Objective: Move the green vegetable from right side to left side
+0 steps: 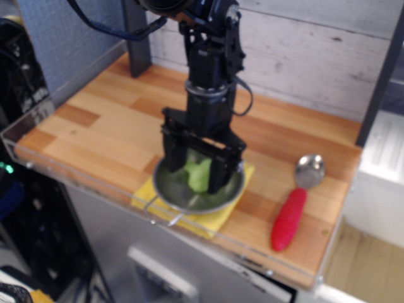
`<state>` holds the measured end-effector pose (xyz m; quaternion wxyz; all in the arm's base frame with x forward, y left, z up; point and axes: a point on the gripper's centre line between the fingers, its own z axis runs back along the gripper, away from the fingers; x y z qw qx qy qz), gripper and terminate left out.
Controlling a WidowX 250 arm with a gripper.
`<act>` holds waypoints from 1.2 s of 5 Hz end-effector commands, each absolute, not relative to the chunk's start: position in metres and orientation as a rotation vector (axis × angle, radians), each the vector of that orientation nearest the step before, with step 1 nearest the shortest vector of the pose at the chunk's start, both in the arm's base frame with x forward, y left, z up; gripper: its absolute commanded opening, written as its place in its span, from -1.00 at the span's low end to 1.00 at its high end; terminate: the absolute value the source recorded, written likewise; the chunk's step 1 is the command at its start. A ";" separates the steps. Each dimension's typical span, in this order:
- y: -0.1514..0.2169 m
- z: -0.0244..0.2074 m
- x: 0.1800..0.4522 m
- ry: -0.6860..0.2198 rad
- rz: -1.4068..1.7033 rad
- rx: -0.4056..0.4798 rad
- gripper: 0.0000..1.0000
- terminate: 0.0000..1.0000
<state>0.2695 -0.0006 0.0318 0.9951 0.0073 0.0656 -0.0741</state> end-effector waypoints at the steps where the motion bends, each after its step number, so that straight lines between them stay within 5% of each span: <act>1: -0.003 0.033 0.274 0.115 -0.157 0.024 1.00 -1.00; 3: -0.009 0.026 0.272 0.130 -0.169 0.037 1.00 -1.00; 4: -0.010 0.029 0.272 0.117 -0.169 0.042 -1.00 -1.00; 5: -0.011 0.039 0.275 0.087 -0.175 0.041 -1.00 -1.00; 6: -0.019 0.081 0.279 -0.020 -0.233 0.018 -1.00 -1.00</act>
